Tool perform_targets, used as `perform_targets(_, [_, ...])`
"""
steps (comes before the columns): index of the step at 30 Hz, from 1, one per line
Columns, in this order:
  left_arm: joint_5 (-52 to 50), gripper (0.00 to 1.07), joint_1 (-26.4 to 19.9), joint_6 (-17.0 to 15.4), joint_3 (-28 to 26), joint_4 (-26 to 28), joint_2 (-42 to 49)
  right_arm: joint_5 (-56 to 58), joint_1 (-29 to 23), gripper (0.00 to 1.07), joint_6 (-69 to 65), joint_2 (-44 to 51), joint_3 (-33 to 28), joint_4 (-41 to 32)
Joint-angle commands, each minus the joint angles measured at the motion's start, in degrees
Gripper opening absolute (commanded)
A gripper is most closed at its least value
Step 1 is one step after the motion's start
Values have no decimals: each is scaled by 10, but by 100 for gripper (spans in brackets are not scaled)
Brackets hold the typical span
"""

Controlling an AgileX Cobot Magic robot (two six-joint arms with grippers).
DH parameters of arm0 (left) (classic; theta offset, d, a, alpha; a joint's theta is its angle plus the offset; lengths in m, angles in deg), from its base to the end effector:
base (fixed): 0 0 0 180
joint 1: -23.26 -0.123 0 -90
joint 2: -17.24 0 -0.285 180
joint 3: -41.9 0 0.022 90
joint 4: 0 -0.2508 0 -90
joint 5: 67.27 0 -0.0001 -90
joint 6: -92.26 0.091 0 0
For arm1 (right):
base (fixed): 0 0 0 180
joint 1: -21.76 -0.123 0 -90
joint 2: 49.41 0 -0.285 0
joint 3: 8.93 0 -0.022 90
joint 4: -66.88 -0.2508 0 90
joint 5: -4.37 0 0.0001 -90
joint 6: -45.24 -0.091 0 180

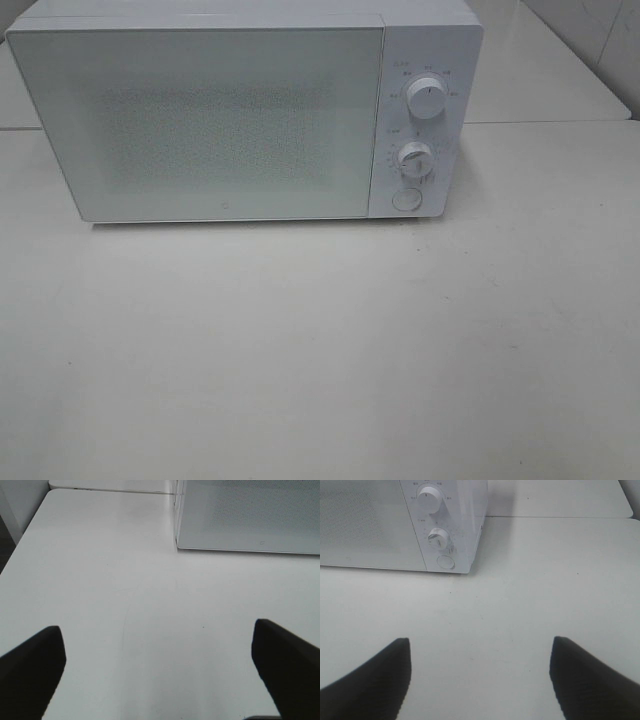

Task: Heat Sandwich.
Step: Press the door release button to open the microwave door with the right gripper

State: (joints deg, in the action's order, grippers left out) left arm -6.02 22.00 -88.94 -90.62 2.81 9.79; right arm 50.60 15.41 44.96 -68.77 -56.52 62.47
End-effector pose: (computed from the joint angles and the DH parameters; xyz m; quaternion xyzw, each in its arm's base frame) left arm -0.0083 -0.0041 0.2819 -0.0169 0.8485 -0.0242 0.5284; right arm 0.0360 0.0091 0.3002 -0.0373 0.8333 0.0696 0.5471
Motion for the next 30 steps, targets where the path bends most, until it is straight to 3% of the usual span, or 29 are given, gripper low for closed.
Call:
perform_targets(1, [1, 95, -1, 1, 1, 5, 2, -63, 4, 75, -2, -51, 2, 0])
perform_targets(19, [1, 95, -1, 1, 1, 5, 2, -307, 4, 75, -18, -289, 2, -15])
perform_targets(30, [1, 95, -1, 1, 1, 5, 2, -400, 4, 75, -23, -392, -2, -14])
